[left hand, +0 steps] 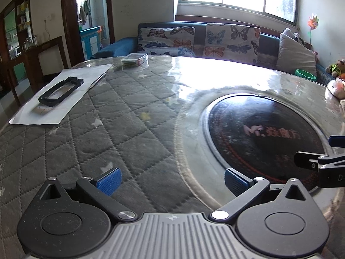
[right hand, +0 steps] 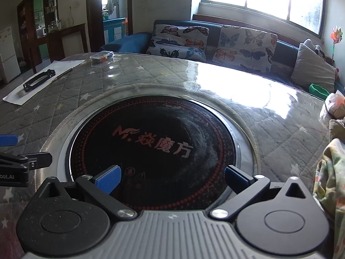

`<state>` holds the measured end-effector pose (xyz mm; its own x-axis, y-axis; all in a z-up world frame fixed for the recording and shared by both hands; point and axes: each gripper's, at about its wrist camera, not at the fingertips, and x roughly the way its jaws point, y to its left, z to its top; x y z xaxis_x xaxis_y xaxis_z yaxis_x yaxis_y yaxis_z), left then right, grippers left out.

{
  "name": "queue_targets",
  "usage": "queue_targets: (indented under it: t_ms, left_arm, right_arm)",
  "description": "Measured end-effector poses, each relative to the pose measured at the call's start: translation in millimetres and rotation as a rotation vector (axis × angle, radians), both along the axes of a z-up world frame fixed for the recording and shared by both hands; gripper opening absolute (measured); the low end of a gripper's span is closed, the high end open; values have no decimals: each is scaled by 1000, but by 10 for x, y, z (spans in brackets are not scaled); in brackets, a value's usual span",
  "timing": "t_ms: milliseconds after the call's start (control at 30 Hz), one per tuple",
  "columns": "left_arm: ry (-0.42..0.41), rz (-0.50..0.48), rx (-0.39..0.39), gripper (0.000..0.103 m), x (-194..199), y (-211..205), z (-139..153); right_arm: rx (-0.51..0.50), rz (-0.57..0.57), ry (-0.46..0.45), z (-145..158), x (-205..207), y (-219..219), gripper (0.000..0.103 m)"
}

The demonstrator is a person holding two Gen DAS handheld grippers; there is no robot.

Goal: Fold clothes
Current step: 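Move both tools toward the crumpled green floral shirt on the table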

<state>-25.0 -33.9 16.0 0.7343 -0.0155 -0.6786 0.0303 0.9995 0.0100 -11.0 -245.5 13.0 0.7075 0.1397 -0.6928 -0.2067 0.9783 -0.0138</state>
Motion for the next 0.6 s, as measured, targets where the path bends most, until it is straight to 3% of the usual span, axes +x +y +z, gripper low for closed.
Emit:
queue_targets:
  t_ms: [600]
  left_arm:
    - [40, -124, -28, 103, -436, -567, 189]
  right_arm:
    - [13, -11, 8, 190, -681, -353, 103]
